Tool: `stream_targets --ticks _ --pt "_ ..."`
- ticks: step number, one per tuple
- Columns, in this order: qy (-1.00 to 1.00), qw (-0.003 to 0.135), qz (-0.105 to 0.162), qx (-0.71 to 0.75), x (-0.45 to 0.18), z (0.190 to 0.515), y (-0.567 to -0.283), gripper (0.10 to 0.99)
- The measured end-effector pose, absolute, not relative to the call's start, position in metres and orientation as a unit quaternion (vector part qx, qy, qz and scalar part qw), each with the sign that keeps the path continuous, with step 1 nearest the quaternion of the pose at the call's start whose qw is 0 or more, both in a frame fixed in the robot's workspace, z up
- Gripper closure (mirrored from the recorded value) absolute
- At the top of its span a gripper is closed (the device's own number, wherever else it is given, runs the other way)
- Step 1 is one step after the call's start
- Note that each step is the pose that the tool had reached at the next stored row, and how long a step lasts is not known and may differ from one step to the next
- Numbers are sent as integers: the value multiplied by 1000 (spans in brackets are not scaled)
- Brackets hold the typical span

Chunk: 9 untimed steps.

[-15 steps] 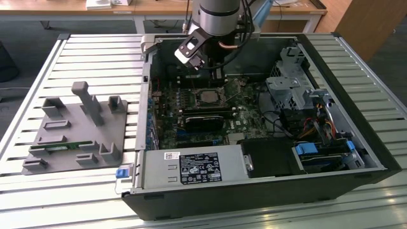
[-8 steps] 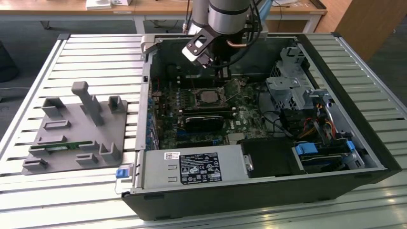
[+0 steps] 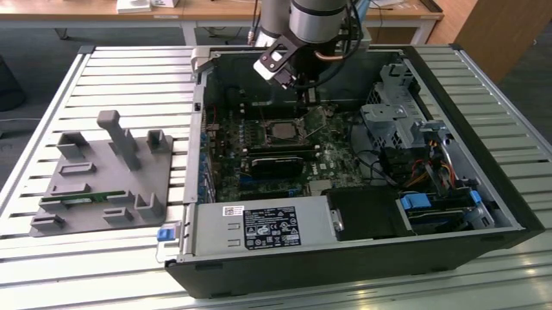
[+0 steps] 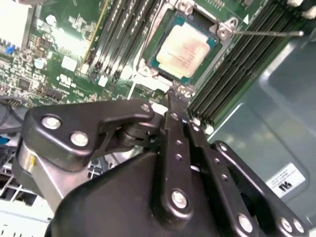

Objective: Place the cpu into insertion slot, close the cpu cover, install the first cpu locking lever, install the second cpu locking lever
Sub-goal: 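Close the cpu cover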

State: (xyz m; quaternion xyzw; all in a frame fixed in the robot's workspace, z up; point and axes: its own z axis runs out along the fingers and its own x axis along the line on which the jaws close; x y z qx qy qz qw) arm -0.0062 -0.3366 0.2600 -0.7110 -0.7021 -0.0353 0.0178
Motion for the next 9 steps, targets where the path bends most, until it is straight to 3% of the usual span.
stream_targets --ticks 9 --pt "-704 18 -35 -709 15 260 -337 980"
